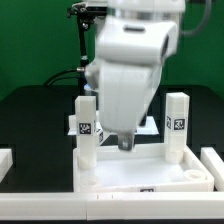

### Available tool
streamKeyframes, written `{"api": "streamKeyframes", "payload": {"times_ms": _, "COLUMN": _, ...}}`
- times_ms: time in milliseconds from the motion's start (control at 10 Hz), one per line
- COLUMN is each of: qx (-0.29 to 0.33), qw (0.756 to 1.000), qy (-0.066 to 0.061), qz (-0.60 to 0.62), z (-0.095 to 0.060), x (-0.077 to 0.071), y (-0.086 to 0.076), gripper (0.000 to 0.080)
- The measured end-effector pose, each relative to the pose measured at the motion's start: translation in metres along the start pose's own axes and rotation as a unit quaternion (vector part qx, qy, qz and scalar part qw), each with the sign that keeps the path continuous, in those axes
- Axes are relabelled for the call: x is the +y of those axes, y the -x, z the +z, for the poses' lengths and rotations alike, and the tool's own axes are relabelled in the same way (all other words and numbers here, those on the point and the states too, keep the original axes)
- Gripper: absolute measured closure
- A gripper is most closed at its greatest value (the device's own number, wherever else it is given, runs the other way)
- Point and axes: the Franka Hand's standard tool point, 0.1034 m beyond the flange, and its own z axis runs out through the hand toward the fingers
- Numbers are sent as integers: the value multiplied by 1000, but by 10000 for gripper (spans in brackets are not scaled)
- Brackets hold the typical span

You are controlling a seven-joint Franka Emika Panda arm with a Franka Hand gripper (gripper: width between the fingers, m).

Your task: Assemble desk

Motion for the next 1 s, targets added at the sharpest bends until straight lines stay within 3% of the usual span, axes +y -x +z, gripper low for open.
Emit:
{"api": "streamKeyframes", "payload": {"times_ms": 100, "qx": 4, "qw": 998, "qy": 2, "qz": 66, "z": -12, "x": -10, "y": 7, "gripper": 150}}
{"api": "streamKeyframes", "payload": {"times_ms": 200, "qx": 11, "qw": 995, "qy": 11, "qz": 101, "z": -9, "x": -16, "y": 4, "gripper": 150}}
{"api": "streamKeyframes", "payload": {"times_ms": 600, "qx": 10, "qw": 971, "qy": 6, "qz": 240, "z": -7, "x": -16, "y": 6, "gripper": 150}}
{"api": "streamKeyframes", "payload": {"times_ms": 800, "qx": 11, "qw": 943, "qy": 0, "qz": 331, "z": -31, "x": -41, "y": 42, "gripper": 150}}
{"api": "streamKeyframes", "payload": {"times_ms": 900, "qx": 9, "qw": 914, "qy": -5, "qz": 405, "z": -34, "x": -59, "y": 59, "gripper": 150}}
{"api": "streamKeyframes", "payload": {"times_ms": 1000, "qx": 15, "qw": 892, "qy": -2, "qz": 451, "z": -33, "x": -69, "y": 60, "gripper": 150}}
